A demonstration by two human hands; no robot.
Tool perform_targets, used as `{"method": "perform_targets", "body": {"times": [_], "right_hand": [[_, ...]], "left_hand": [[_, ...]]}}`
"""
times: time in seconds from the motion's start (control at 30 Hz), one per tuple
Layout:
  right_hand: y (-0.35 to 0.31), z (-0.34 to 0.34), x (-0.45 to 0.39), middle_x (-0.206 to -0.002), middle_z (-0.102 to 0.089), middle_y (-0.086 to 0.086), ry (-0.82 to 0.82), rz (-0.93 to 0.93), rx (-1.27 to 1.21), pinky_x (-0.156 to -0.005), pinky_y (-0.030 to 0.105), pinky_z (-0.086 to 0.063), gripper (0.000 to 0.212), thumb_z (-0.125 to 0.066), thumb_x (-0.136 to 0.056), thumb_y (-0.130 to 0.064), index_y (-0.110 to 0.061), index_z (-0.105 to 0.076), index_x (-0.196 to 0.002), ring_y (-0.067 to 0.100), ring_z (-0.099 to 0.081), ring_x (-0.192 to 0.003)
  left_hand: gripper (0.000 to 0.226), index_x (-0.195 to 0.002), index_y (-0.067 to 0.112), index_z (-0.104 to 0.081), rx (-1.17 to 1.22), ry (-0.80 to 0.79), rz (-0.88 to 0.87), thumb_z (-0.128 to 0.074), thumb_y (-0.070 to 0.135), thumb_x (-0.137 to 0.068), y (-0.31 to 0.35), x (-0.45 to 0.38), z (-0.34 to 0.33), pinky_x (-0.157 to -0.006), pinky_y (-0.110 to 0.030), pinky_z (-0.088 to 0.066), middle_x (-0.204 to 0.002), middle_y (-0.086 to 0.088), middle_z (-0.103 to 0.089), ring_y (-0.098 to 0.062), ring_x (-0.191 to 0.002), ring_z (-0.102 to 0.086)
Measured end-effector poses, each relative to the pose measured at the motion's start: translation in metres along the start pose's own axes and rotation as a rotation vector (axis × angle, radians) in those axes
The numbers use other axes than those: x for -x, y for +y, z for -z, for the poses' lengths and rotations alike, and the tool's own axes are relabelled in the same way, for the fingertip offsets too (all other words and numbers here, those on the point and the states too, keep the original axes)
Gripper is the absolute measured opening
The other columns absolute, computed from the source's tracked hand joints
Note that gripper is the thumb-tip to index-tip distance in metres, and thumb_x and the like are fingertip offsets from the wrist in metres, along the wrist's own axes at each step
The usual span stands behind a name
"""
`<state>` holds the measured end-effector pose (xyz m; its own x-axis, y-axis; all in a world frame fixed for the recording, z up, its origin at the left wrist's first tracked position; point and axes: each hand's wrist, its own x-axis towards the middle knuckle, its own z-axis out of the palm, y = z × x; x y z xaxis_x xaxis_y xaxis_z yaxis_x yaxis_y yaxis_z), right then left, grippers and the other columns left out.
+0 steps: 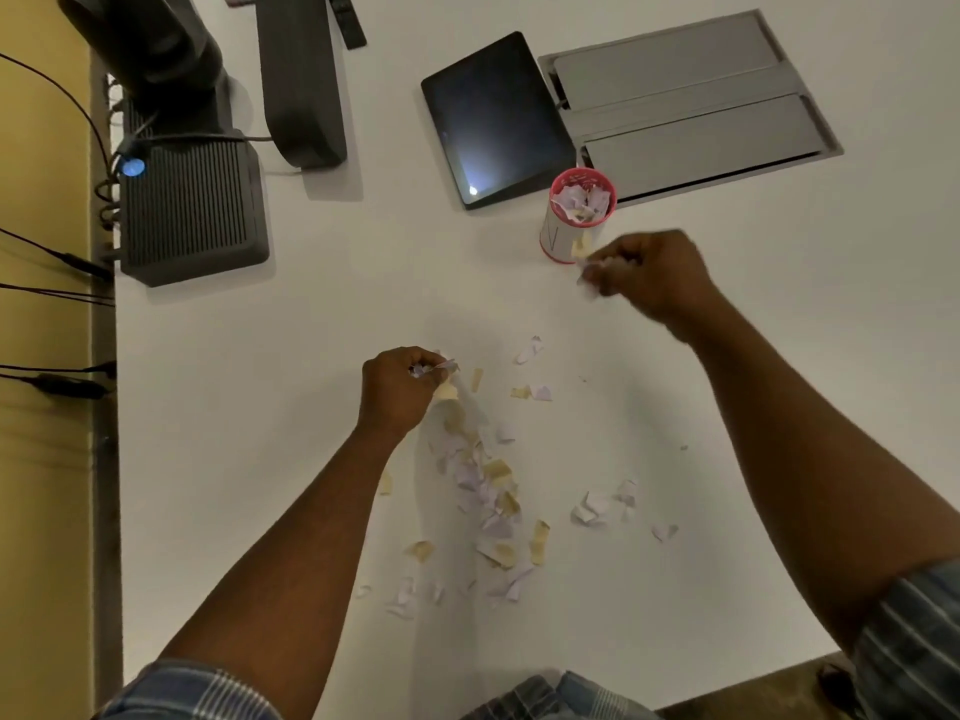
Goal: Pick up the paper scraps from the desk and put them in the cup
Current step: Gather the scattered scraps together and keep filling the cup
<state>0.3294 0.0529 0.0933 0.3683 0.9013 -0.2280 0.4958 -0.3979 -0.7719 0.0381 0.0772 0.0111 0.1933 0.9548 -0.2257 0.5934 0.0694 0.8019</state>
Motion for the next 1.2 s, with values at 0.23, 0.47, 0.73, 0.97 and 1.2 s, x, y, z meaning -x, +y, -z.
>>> {"method": "perform_targets", "body": {"times": [0.23,0.47,0.73,0.97,1.2], "right_hand": [[-0.029,-0.002,-0.061,-0.087,-0.074,0.011,0.09,0.232,0.38,-0.08,0.032,-0.054,0.023,-0.07,-0.081,-0.031,-0.009,-0.075,-0.089,0.022,-0.067,-0.081],[-0.028,-0.026,-0.101,-0.095,-0.071,0.016,0.104,0.293,0.588,-0.08,0.027,-0.044,0.03,-0.066,-0.088,-0.03,-0.004,-0.07,-0.102,0.028,-0.065,-0.084],[-0.015,-0.019,-0.141,-0.104,-0.067,0.018,-0.068,0.109,0.873,-0.085,0.036,-0.049,0.051,-0.071,-0.082,-0.036,0.0,-0.063,-0.117,0.034,-0.063,-0.096],[-0.021,-0.036,-0.157,-0.104,-0.063,0.021,-0.223,0.08,1.066,-0.084,0.036,-0.047,0.03,-0.056,-0.093,-0.018,0.006,-0.06,-0.112,0.035,-0.059,-0.099],[-0.022,-0.047,-0.168,-0.111,-0.061,0.021,-0.348,-0.001,1.156,-0.091,0.037,-0.046,0.03,-0.056,-0.091,-0.008,0.005,-0.056,-0.117,0.035,-0.058,-0.105]], "left_hand": [[0.008,-0.082,0.013,-0.075,0.011,0.009,0.036,-0.077,0.019,-0.077,-0.006,-0.007,-0.007,-0.06,0.004,-0.039,-0.079,0.004,-0.068,0.004,-0.066,-0.058],[0.011,-0.081,0.013,-0.075,-0.011,0.022,0.031,-0.077,0.023,-0.076,-0.01,-0.006,-0.011,-0.062,0.005,-0.038,-0.078,0.008,-0.067,0.007,-0.066,-0.057],[0.009,-0.081,0.016,-0.075,-0.023,0.029,0.039,-0.076,0.023,-0.077,-0.016,-0.006,-0.008,-0.065,0.003,-0.04,-0.08,0.008,-0.069,0.008,-0.069,-0.059],[0.006,-0.081,0.019,-0.075,-0.021,0.028,0.058,-0.076,0.025,-0.077,-0.015,-0.01,-0.006,-0.065,0.004,-0.04,-0.077,0.01,-0.069,0.012,-0.07,-0.06],[0.004,-0.081,0.021,-0.075,-0.028,0.038,0.038,-0.075,0.023,-0.078,-0.012,-0.013,-0.004,-0.064,0.003,-0.039,-0.076,0.011,-0.068,0.01,-0.069,-0.061]]}}
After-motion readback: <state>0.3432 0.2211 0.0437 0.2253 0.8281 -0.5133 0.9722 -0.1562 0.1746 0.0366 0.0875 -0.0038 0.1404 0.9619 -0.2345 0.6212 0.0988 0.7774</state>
